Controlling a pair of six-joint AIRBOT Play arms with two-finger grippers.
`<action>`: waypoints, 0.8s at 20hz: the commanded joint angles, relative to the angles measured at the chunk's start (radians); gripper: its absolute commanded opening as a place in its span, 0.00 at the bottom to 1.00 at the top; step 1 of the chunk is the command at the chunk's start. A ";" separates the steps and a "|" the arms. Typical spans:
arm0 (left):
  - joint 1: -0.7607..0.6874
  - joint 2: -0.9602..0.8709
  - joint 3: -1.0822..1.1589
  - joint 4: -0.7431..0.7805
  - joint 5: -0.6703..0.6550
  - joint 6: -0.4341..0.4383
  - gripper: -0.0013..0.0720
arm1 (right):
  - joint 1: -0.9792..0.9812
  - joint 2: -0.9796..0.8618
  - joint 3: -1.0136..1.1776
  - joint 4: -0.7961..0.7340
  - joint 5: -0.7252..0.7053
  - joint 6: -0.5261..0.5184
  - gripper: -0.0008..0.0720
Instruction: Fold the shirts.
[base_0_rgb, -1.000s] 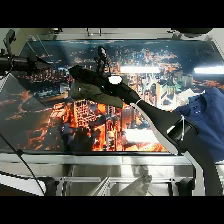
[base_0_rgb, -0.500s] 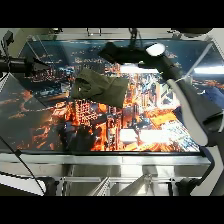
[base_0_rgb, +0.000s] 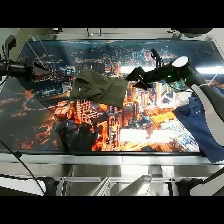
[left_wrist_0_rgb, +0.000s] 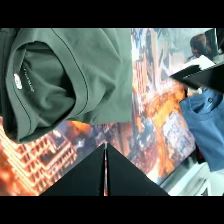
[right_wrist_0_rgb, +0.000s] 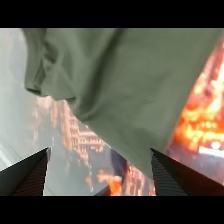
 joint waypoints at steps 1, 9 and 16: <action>-0.004 0.018 -0.061 -0.016 0.038 0.003 0.03 | 0.005 -0.060 -0.055 -0.010 -0.072 0.057 0.98; -0.006 0.018 -0.098 -0.016 0.037 0.035 0.03 | 0.131 -0.153 -0.055 0.092 -0.303 0.041 0.97; -0.006 0.018 -0.098 -0.016 0.025 0.035 0.03 | 0.171 -0.153 -0.018 0.342 -0.401 -0.098 0.03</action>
